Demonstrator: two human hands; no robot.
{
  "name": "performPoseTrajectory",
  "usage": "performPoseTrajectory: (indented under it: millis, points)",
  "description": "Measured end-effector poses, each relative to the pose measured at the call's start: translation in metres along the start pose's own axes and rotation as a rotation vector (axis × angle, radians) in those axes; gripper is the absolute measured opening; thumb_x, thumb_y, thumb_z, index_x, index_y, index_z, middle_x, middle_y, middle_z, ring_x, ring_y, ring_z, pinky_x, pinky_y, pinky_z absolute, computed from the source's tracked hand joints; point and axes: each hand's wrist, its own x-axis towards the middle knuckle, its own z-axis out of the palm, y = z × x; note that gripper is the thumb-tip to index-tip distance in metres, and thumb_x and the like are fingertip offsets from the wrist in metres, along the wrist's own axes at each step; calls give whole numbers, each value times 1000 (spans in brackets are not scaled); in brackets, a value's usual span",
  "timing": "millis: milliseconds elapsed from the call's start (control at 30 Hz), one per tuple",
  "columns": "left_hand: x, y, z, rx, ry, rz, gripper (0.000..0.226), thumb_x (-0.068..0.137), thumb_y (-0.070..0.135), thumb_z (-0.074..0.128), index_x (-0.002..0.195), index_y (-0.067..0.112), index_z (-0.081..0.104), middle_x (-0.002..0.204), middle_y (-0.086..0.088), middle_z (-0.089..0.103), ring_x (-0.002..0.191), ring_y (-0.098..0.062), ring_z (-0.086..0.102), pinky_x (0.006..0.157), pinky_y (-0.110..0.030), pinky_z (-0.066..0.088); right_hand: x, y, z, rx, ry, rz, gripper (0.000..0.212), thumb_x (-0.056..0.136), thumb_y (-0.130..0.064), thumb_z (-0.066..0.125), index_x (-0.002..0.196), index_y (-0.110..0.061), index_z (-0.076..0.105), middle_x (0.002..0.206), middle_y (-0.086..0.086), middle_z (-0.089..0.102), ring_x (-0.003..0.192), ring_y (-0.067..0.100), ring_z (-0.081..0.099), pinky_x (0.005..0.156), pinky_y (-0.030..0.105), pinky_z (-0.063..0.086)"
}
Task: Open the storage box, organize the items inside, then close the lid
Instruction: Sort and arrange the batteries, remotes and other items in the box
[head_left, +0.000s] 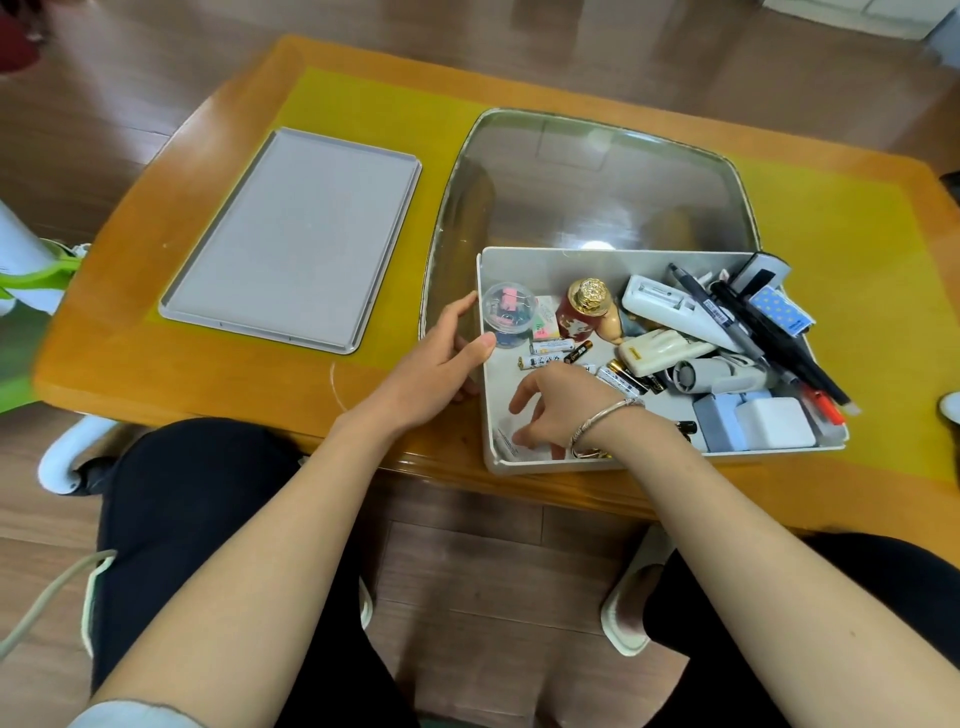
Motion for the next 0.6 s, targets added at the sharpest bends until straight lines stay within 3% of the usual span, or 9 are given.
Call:
performPoseTrajectory:
  millis: [133, 300, 433, 600]
  points:
    - [-1, 1, -1, -10, -23, -6, 61, 94, 55, 43, 147, 44, 14, 119, -2, 61, 90, -13, 68, 67, -42, 60, 1, -7, 4, -6, -59, -7, 42, 73, -27, 76, 112, -19, 64, 97, 0, 67, 68, 10, 56, 67, 23, 50]
    - [-1, 2, -3, 14, -44, -21, 62, 95, 55, 42, 148, 44, 11, 110, 3, 65, 80, -7, 69, 64, -35, 61, -1, -10, 1, 158, -149, 11, 45, 79, -14, 72, 121, -16, 55, 85, 3, 73, 58, 12, 66, 40, 13, 42]
    - [-2, 4, -7, 31, -84, -30, 63, 94, 57, 42, 147, 48, 9, 103, 19, 64, 74, -6, 70, 59, -29, 60, -3, -10, 1, 162, -175, -6, 36, 85, -7, 63, 121, -12, 57, 92, 4, 73, 60, 11, 65, 40, 7, 39]
    - [-4, 7, -11, 68, -101, -19, 65, 92, 60, 42, 147, 49, 9, 106, 14, 65, 73, -6, 71, 55, -27, 58, -8, -6, -3, 237, -230, -37, 40, 86, -2, 59, 124, -13, 54, 97, 0, 72, 66, 12, 66, 55, 15, 49]
